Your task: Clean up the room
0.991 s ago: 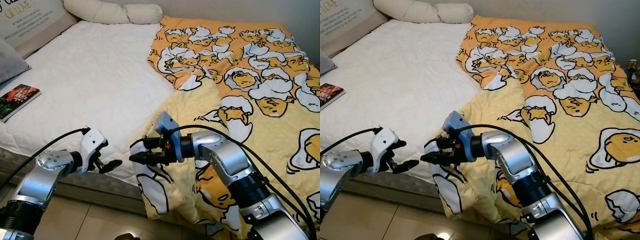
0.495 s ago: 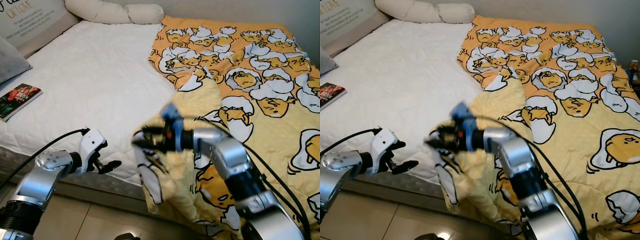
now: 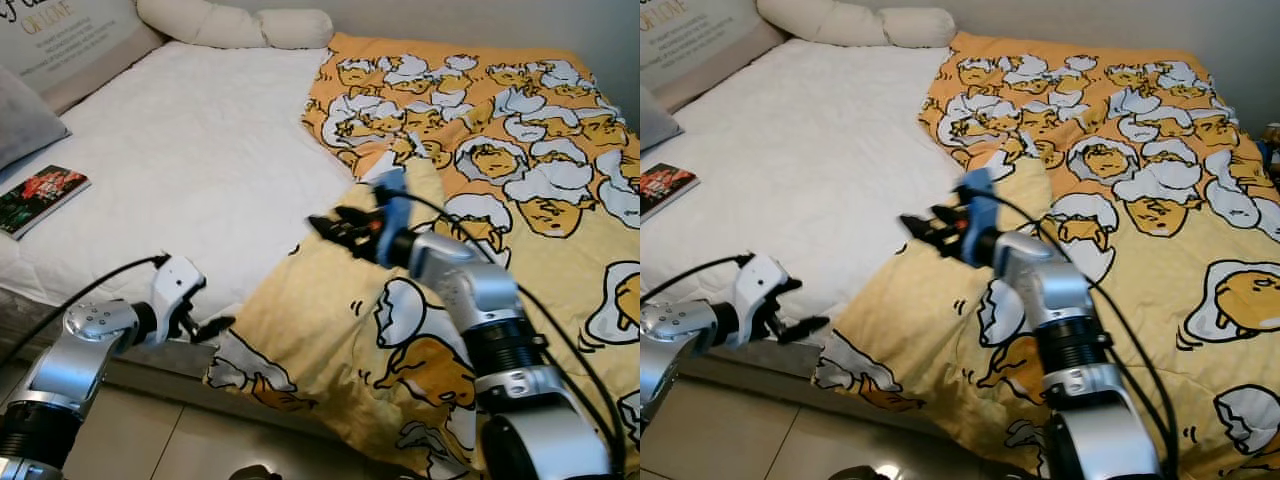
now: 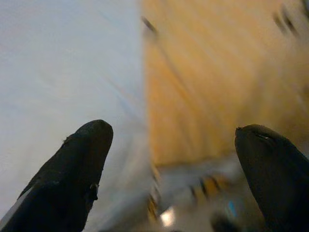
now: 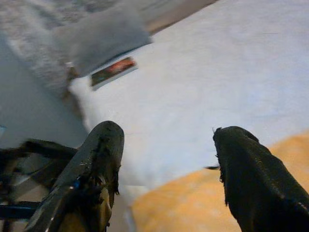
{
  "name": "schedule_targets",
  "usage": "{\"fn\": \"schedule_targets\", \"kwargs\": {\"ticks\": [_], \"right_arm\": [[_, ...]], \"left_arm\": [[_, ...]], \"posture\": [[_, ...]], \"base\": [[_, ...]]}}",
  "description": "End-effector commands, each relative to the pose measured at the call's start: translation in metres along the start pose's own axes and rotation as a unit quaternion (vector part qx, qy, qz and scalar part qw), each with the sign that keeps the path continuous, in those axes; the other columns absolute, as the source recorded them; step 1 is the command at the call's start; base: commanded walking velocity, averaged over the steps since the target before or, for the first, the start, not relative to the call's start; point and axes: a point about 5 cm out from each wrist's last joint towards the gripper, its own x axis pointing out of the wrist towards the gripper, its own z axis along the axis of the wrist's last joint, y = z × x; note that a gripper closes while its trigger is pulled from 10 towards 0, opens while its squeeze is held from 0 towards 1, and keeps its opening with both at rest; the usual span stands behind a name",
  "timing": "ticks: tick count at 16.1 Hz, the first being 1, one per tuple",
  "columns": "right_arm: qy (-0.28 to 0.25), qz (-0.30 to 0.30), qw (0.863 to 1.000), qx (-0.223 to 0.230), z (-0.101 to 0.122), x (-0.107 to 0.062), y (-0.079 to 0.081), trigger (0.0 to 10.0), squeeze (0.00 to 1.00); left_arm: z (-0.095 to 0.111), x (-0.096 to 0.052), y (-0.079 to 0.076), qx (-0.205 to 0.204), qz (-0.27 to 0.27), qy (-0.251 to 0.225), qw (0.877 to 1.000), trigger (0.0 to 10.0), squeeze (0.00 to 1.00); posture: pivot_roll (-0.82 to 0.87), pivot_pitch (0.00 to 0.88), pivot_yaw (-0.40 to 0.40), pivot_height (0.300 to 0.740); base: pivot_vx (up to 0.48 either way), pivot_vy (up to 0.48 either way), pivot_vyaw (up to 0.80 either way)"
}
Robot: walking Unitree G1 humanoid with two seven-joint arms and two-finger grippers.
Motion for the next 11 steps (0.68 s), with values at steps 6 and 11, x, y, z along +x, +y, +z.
{"fn": "schedule_targets", "kwargs": {"ticks": [6, 11], "right_arm": [[0.010, -0.276, 0.961, -0.020, -0.068, -0.040, -0.040, 10.0, 0.00], [-0.008, -0.331, 0.943, 0.017, -0.082, -0.054, -0.052, 10.0, 0.00]], "left_arm": [[0.030, 0.042, -0.019, -0.054, 0.153, -0.090, 0.983, 10.0, 0.00], [0.027, 0.045, -0.023, -0.050, 0.182, -0.087, 0.978, 10.0, 0.00]], "posture": [[-0.04, 0.000, 0.041, 0.740], [-0.04, 0.000, 0.032, 0.740]], "base": [[0.000, 0.000, 0.00], [0.000, 0.418, -0.40]]}}
